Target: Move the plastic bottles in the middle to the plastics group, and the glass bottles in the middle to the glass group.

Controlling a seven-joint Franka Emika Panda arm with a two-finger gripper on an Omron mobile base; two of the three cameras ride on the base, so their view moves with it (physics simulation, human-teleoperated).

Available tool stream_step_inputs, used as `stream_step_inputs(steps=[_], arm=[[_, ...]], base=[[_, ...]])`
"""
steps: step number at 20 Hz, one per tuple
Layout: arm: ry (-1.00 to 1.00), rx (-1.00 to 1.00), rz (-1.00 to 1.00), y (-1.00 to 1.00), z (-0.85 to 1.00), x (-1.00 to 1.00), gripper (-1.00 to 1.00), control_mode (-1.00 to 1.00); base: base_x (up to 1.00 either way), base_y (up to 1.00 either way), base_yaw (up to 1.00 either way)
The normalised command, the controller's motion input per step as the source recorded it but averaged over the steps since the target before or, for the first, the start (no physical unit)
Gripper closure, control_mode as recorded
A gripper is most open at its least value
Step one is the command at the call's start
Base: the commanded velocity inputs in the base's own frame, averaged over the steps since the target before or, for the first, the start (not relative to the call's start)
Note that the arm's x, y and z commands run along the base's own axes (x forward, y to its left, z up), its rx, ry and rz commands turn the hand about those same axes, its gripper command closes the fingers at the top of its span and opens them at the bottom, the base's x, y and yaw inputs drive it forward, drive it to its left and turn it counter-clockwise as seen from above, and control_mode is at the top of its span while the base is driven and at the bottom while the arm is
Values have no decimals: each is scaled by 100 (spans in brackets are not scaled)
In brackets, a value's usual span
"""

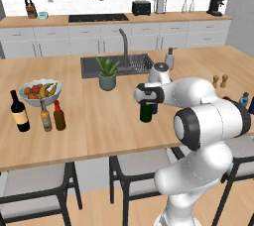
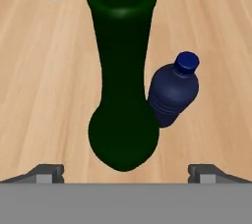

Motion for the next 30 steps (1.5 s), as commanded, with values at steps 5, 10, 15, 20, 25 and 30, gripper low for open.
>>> stream_step_inputs(steps=[5, 10, 15, 20, 25, 30], arm=[[0, 0, 3, 9, -19, 5, -100, -100], [0, 0, 1, 0, -27, 15, -100, -100], [0, 0, 0, 0, -16, 8, -100, -100], [0, 0, 0, 0, -11, 6, -100, -100], [0, 0, 0, 0, -4, 11, -100, -100], [0, 0, 0, 0, 0, 0, 100, -100]], base=[[0, 0, 0], [0, 0, 0], [0, 0, 0], [0, 0, 0], [0, 0, 0], [0, 0, 0]])
